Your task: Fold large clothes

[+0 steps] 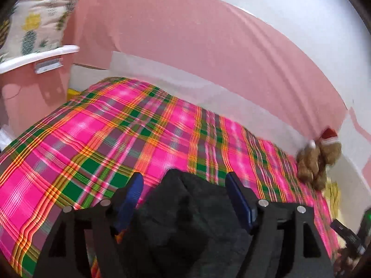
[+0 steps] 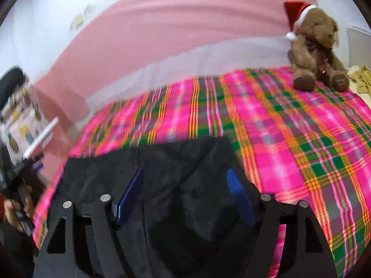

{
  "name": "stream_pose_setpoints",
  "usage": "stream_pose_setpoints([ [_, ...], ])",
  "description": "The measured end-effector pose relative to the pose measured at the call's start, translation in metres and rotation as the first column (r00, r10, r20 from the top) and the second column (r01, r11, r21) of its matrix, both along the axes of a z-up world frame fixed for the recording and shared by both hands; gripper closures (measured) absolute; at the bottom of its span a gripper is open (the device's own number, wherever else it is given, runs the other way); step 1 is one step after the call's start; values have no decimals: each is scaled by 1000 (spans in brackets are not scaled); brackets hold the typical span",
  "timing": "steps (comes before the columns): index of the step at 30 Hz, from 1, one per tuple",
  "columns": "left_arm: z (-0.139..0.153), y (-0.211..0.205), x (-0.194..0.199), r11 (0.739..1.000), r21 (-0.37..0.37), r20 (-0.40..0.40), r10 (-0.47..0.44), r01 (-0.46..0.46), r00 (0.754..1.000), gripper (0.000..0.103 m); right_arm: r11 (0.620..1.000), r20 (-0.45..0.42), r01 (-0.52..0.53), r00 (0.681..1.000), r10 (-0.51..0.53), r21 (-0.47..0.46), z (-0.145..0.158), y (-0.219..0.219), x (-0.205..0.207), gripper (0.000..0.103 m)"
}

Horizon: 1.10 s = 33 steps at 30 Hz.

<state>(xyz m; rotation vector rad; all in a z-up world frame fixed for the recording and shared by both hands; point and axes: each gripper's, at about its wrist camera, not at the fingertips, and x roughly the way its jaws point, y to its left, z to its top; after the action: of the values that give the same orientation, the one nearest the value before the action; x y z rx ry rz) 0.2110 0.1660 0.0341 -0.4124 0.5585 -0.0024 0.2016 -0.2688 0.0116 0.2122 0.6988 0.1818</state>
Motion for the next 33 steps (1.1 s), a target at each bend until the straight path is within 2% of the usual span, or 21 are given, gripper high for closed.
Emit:
stream_pose_setpoints([
  [3, -10, -41, 3, 986, 32, -56, -163, 165, 985, 28, 1000, -46, -21, 999, 20, -19, -15, 12, 9, 29],
  [5, -23, -75, 14, 958, 56, -117, -274, 281, 955, 28, 998, -78, -30, 997, 26, -47, -21, 19, 16, 29],
  [8, -49, -113, 39, 928, 86, -214, -338, 362, 917, 29, 991, -152, -14, 988, -6, -133, -37, 27, 44, 29],
  [11, -68, -131, 71, 926, 129, -273, -310, 354, 911, 29, 984, -222, -10, 975, -30, -179, -57, 24, 68, 29],
  [15, -88, -143, 102, 923, 161, -312, -287, 349, 905, 29, 988, -275, 13, 960, -55, -154, -84, 14, 89, 29],
  [22, -107, -152, 107, 919, 191, -309, -276, 344, 910, 29, 987, -283, 29, 956, -74, -160, -101, 14, 94, 29],
  [26, -103, -153, 107, 916, 202, -324, -272, 347, 906, 30, 986, -285, 43, 955, -88, -160, -91, 15, 96, 29],
  [28, -92, -148, 105, 915, 192, -344, -275, 354, 898, 35, 985, -265, 60, 959, -102, -164, -73, 14, 88, 31],
  [29, -84, -144, 101, 916, 183, -343, -281, 358, 896, 37, 986, -223, 65, 970, -99, -154, -57, 15, 80, 31],
  [31, -64, -128, 92, 918, 158, -305, -305, 364, 902, 37, 990, -178, 52, 981, -74, -128, -37, 20, 70, 30],
  [33, -47, -109, 85, 919, 196, -267, -286, 342, 920, 37, 992, -160, 18, 986, -39, -128, -26, 32, 67, 30],
])
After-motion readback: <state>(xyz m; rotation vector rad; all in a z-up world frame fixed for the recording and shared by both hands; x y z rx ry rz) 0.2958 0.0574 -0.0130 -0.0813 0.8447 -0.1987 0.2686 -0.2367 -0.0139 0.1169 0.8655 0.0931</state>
